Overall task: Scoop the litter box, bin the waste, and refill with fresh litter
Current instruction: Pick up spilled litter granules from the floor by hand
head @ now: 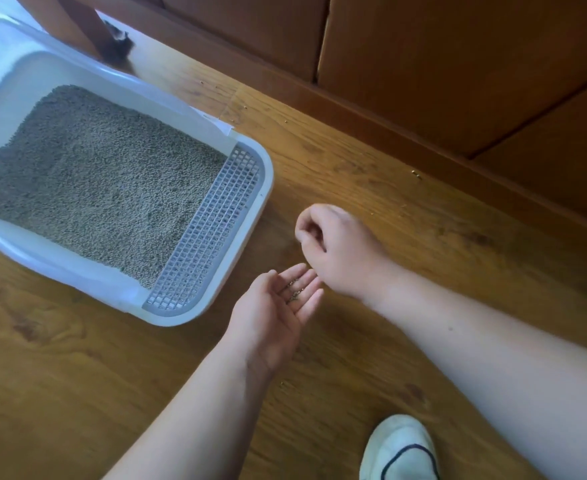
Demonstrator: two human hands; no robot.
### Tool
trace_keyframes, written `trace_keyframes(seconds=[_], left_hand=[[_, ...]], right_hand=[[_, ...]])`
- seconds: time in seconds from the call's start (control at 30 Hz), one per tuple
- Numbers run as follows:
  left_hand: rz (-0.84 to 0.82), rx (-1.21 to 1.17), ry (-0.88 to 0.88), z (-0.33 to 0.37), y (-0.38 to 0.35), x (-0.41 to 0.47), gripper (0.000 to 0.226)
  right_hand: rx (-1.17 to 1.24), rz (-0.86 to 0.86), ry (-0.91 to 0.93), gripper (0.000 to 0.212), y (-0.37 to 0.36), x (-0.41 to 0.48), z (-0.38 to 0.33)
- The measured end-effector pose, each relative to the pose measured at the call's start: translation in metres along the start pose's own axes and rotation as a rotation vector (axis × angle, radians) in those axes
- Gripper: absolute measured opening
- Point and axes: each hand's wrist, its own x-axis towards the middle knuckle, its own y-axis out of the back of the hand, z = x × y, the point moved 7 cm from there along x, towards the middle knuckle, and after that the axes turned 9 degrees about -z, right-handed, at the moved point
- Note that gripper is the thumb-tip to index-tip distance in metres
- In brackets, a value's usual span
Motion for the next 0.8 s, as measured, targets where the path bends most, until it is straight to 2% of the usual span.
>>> trace_keyframes(seconds=[0.17,0.27,0.37,0.47,0.67,0.8], left_hand=[[-0.074,0.039,0.011,-0.011,-0.022,0.003,0.047],[-0.042,0.060,0.031,-0.018,-0.026,0.006,0.046],[0.004,0.091,0.047,-0.024,-0.024,0.006,0.043],[0.016,0.129,0.053,-0.027,-0.023,0.002,0.042],[0.036,0.139,0.023,-0.024,-0.011,-0.005,0.042],[0.055,0.130,0.007,-0.019,-0.006,-0.006,0.043]], right_hand=[[-0.026,-0.103,0.034,0.015,-0.005,-0.057,0.009],[0.123,0.098,-0.055,0.019,0.012,-0.061,0.044],[0.099,0.295,-0.264,0.015,0.034,-0.058,0.100],[-0.018,0.337,-0.399,0.013,0.041,-0.048,0.137],[-0.019,0.366,-0.362,0.018,0.040,-0.007,0.138],[-0.062,0.309,-0.444,0.009,0.032,0.000,0.144]])
